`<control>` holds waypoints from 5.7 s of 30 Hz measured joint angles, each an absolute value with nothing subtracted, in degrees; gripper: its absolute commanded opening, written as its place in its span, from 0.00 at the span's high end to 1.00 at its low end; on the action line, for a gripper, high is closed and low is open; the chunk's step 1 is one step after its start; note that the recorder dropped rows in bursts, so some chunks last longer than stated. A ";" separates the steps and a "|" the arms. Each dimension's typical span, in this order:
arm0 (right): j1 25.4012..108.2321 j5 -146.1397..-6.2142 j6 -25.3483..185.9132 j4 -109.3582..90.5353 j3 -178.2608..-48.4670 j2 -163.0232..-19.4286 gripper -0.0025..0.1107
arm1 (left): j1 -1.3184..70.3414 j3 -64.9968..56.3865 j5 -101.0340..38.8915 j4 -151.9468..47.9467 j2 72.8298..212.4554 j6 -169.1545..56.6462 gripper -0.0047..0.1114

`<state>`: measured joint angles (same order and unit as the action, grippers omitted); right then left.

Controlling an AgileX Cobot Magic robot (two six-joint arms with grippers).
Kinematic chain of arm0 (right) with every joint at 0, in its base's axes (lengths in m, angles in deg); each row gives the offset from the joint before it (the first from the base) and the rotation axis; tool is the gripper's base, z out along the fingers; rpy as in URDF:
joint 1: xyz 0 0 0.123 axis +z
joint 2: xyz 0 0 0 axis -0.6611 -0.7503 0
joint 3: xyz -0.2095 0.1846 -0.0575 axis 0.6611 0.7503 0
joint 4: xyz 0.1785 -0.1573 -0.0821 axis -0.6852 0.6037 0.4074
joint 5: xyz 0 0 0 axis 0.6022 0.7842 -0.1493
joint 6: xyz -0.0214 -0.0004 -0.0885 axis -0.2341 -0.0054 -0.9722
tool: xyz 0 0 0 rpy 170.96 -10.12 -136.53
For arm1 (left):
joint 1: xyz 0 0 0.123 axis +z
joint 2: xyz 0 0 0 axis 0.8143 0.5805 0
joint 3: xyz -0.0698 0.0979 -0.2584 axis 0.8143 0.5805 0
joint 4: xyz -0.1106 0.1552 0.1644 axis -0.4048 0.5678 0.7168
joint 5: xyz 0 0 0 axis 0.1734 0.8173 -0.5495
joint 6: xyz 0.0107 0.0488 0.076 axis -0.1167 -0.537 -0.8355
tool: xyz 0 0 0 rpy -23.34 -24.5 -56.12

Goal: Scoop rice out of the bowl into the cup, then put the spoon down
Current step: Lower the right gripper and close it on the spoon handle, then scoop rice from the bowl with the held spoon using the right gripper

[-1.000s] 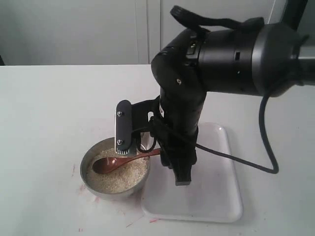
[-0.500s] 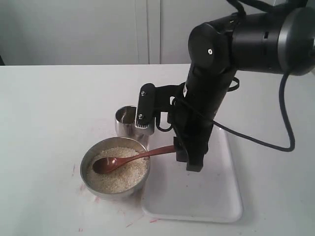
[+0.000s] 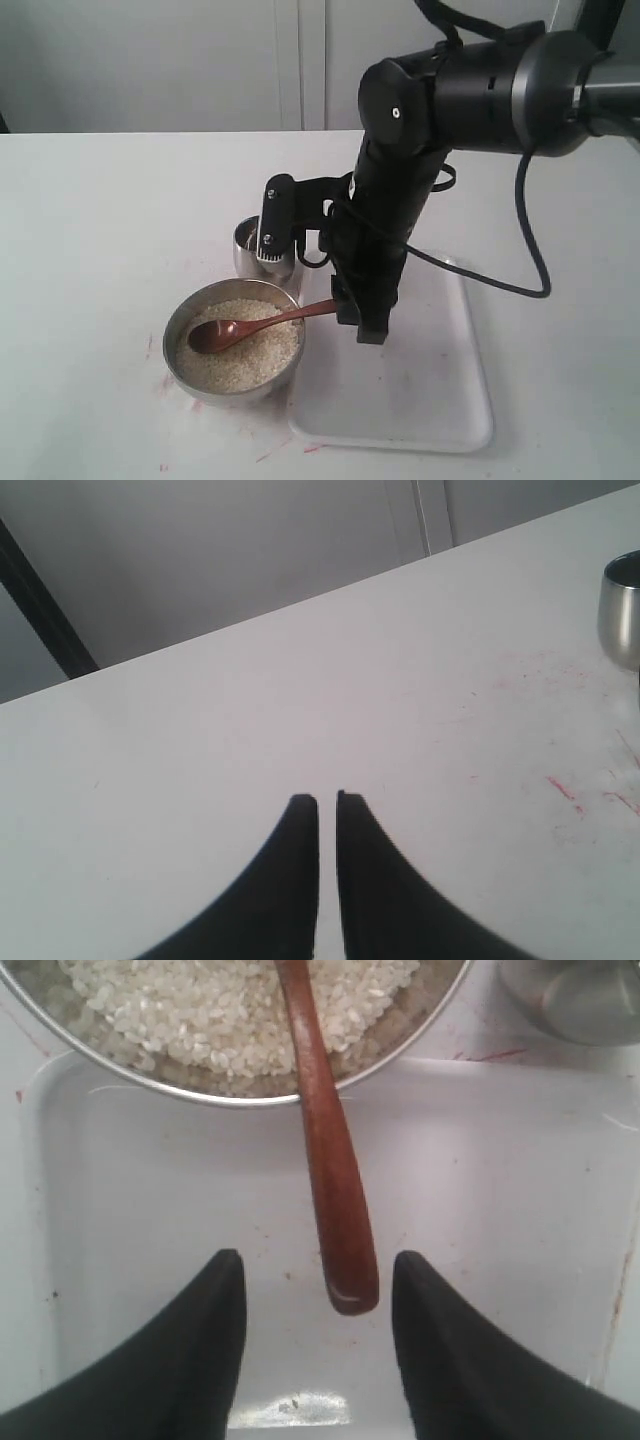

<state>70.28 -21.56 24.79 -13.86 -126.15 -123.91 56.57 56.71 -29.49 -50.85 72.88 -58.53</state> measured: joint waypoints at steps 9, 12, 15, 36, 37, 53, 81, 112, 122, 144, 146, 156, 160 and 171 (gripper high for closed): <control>70.28 -24.29 23.33 -14.76 -126.25 -124.03 0.62 | 56.57 56.71 -29.49 -50.85 72.88 -58.53 0.84; 70.28 -24.66 23.33 -14.85 -126.38 -124.03 0.62 | 56.57 56.71 -29.49 -50.85 72.88 -58.53 0.84; 70.28 -24.84 23.22 -14.97 -126.53 -124.67 0.62 | 56.57 56.71 -29.49 -50.85 72.88 -58.53 0.84; 70.28 -24.94 20.30 -18.69 -126.53 -129.33 0.62 | 56.57 56.71 -29.49 -50.85 72.88 -58.53 0.84; 70.28 -24.94 20.16 -18.98 -126.53 -129.62 0.62 | 56.57 56.71 -29.49 -50.85 72.88 -58.53 0.84; 70.40 -23.33 19.92 -22.58 -126.53 -129.95 0.64 | 56.57 56.71 -29.49 -50.85 72.88 -58.53 0.84; 73.96 -22.62 31.69 -21.34 -126.53 -122.28 0.98 | 56.57 56.71 -29.49 -50.85 72.88 -58.53 0.84; 100.06 -14.40 89.99 47.86 -113.96 -122.82 0.98 | 56.57 56.71 -29.49 -50.85 72.88 -58.53 0.84; 100.06 -17.66 91.92 50.95 -113.96 -125.27 0.98 | 56.57 56.71 -29.49 -50.85 72.88 -58.53 0.84; 100.06 -19.84 91.24 52.61 -113.96 -128.30 0.98 | 56.57 56.71 -29.49 -50.85 72.88 -58.53 0.84; 100.06 -19.84 90.83 51.48 -113.96 -128.30 0.98 | 56.57 56.71 -29.49 -50.85 72.88 -58.53 0.84; 100.06 -18.96 86.09 45.19 -115.36 -128.20 0.98 | 56.57 56.71 -29.49 -50.85 72.88 -58.53 0.84; 100.06 -18.49 83.92 40.95 -117.32 -128.07 0.98 | 56.57 56.71 -29.49 -50.85 72.88 -58.53 0.84; 94.27 -14.63 73.26 24.45 -122.90 -127.10 0.98 | 56.57 56.71 -29.49 -50.85 72.88 -58.53 0.84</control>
